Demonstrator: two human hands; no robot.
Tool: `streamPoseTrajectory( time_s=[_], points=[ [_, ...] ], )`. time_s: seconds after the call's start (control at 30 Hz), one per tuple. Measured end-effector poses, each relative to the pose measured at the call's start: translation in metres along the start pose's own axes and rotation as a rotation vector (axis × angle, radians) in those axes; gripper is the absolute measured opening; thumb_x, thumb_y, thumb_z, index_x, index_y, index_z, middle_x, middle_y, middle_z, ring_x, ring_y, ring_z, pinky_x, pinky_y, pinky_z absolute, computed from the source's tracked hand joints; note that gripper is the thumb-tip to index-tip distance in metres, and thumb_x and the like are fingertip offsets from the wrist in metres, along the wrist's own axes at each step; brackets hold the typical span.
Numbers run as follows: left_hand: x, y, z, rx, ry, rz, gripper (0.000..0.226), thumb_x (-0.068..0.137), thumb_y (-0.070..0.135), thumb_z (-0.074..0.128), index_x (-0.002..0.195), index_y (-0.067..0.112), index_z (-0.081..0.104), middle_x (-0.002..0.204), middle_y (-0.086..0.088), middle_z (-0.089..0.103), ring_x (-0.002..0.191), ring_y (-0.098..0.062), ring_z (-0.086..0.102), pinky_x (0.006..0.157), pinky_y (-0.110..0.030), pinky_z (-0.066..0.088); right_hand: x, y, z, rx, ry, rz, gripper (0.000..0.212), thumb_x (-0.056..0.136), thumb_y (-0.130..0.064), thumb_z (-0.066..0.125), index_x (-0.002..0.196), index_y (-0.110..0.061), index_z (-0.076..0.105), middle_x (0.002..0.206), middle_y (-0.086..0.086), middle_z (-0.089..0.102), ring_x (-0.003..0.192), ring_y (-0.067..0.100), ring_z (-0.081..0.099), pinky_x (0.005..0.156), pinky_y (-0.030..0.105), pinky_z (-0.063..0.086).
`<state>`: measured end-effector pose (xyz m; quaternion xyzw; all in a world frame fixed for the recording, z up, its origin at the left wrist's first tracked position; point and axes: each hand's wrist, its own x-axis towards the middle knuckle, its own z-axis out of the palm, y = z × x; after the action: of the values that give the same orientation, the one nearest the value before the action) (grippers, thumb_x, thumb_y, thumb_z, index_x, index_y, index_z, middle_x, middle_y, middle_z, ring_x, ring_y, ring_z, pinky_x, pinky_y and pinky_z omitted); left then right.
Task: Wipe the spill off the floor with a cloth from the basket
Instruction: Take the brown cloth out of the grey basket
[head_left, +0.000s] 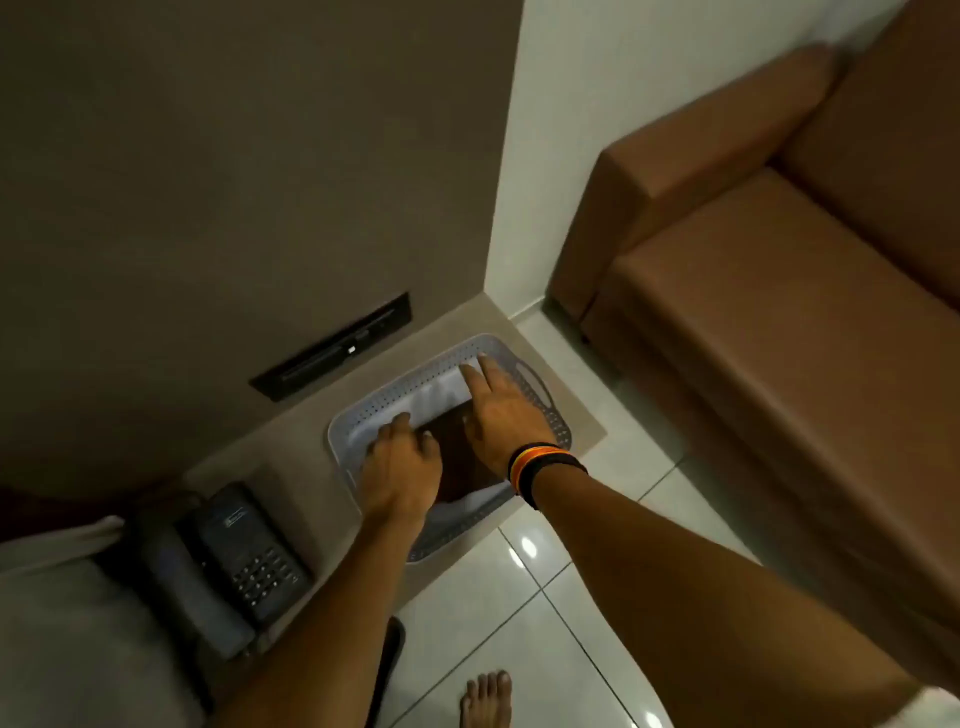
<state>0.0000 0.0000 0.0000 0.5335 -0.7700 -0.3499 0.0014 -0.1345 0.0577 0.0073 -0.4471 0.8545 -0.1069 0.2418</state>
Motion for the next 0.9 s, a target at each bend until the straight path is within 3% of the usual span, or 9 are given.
streamPoseTrajectory(
  time_s=[0.13,0.27,0.37,0.5,0.57,0.63,0.7,0.83,0.9],
  points=[
    [0.031,-0.037,0.041,-0.221,-0.029,-0.392,0.045,0.104,0.03,0.057,0.137,0.001,0.057,0.135,-0.024,0.065,0.122,-0.04,0.063,0.094,-0.041,0.05,0.027,0.024,0.053,0.11,-0.106,0.291,0.063,0.098,-0.025,0.06,0.156,-0.012,0.036,0.162,0.017,0.037,0.146,0.038,0.04,0.118,0.046,0.039],
    [0.047,-0.057,0.076,-0.252,-0.078,-0.5,0.056,0.098,0.041,0.067,0.133,-0.001,0.062,0.134,-0.024,0.067,0.121,-0.043,0.064,0.093,-0.043,0.053,0.043,0.043,0.095,0.135,-0.125,0.462,0.067,0.096,-0.036,0.064,0.151,-0.007,0.037,0.15,0.02,0.047,0.138,0.042,0.046,0.111,0.05,0.045],
    [0.055,-0.065,0.1,-0.236,-0.081,-0.534,0.063,0.091,0.046,0.074,0.132,-0.001,0.065,0.134,-0.024,0.067,0.121,-0.044,0.065,0.097,-0.049,0.056,0.051,0.05,0.116,0.18,-0.089,0.529,0.065,0.094,-0.032,0.068,0.146,-0.005,0.039,0.141,0.02,0.054,0.13,0.043,0.053,0.107,0.052,0.048],
    [0.06,-0.069,0.116,-0.219,-0.028,-0.514,0.056,0.089,0.041,0.078,0.126,0.001,0.068,0.13,-0.023,0.07,0.117,-0.043,0.068,0.095,-0.048,0.057,0.057,0.057,0.129,0.233,-0.055,0.592,0.052,0.089,-0.021,0.07,0.136,-0.005,0.053,0.135,0.02,0.055,0.126,0.041,0.053,0.103,0.049,0.052],
    [0.065,-0.069,0.12,-0.324,-0.024,-0.482,0.042,0.09,0.034,0.078,0.114,0.0,0.071,0.118,-0.019,0.075,0.109,-0.039,0.071,0.084,-0.039,0.058,0.061,0.061,0.127,0.325,-0.065,0.63,0.045,0.086,-0.023,0.071,0.127,-0.007,0.061,0.129,0.019,0.06,0.119,0.04,0.059,0.099,0.048,0.056],
    [0.064,-0.063,0.12,-0.415,0.023,-0.387,0.022,0.091,0.024,0.076,0.095,0.004,0.07,0.1,-0.01,0.075,0.097,-0.034,0.073,0.069,-0.03,0.053,0.06,0.062,0.121,0.435,-0.069,0.668,0.044,0.08,-0.029,0.075,0.118,-0.008,0.067,0.123,0.018,0.064,0.112,0.039,0.064,0.094,0.048,0.059],
    [0.056,-0.051,0.119,-0.521,0.078,-0.258,0.01,0.091,0.017,0.072,0.091,0.007,0.069,0.092,-0.01,0.072,0.089,-0.029,0.071,0.069,-0.033,0.054,0.054,0.059,0.115,0.558,-0.041,0.659,0.042,0.074,-0.035,0.077,0.109,-0.011,0.072,0.116,0.015,0.068,0.107,0.036,0.066,0.091,0.045,0.061],
    [0.028,-0.022,0.112,-0.72,0.14,-0.069,0.009,0.087,0.02,0.065,0.093,0.014,0.068,0.087,0.0,0.071,0.077,-0.01,0.067,0.066,-0.021,0.054,0.022,0.055,0.103,1.006,0.147,0.639,0.015,0.074,-0.032,0.077,0.079,-0.026,0.063,0.084,-0.002,0.07,0.091,0.026,0.071,0.079,0.034,0.058],
    [0.014,-0.008,0.109,-0.862,0.081,-0.059,0.009,0.087,0.019,0.066,0.094,0.019,0.072,0.084,0.008,0.075,0.079,-0.006,0.071,0.066,-0.02,0.056,-0.002,0.062,0.095,1.273,0.199,0.668,0.013,0.076,-0.027,0.075,0.084,-0.026,0.065,0.094,0.004,0.076,0.095,0.027,0.073,0.087,0.04,0.062]
  ],
)
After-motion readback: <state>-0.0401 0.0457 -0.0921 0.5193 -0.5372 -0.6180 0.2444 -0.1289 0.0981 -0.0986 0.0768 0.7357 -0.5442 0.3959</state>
